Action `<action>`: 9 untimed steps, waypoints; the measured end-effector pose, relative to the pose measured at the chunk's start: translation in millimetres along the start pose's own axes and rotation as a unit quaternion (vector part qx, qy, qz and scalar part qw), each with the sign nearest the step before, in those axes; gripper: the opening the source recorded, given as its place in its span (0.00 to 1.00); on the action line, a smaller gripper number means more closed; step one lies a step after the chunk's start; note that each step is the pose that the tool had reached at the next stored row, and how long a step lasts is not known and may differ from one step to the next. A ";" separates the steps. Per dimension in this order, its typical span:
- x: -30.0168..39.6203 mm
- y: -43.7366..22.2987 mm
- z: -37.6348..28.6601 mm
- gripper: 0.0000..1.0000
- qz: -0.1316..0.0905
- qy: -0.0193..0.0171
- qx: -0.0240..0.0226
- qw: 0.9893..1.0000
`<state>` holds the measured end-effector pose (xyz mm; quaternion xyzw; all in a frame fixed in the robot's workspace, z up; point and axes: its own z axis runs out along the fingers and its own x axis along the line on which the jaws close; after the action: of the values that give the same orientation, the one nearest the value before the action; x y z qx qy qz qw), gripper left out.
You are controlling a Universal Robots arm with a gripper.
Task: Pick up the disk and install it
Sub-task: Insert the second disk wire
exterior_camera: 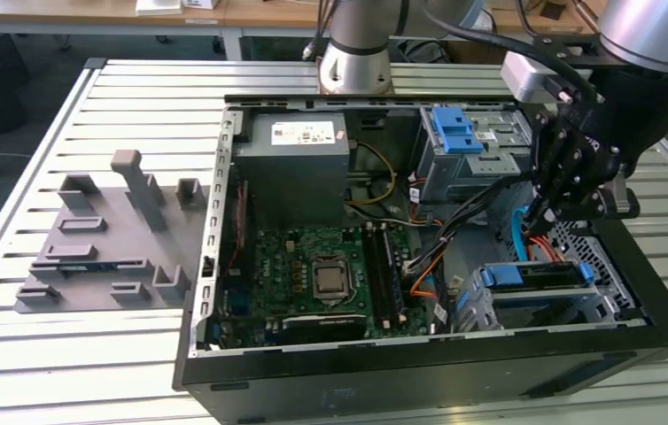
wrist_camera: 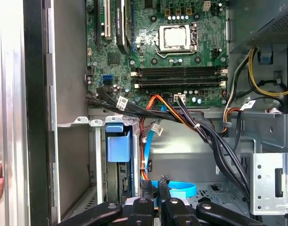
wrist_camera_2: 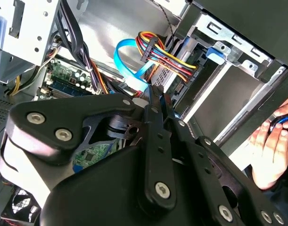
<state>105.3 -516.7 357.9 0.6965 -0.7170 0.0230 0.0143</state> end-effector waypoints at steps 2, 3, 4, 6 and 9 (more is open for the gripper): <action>0.0 1.6 0.0 0.16 0.000 0.000 0.003 1.000; 0.0 2.9 0.0 0.16 0.000 -0.001 0.006 1.000; 0.1 3.9 0.1 0.16 0.000 -0.001 0.008 1.000; 0.3 4.7 0.4 0.16 0.001 -0.001 0.011 1.000; 1.6 4.8 2.1 0.16 0.001 -0.005 0.011 1.000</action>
<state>100.5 -518.3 355.9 0.6963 -0.7173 0.0276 0.0030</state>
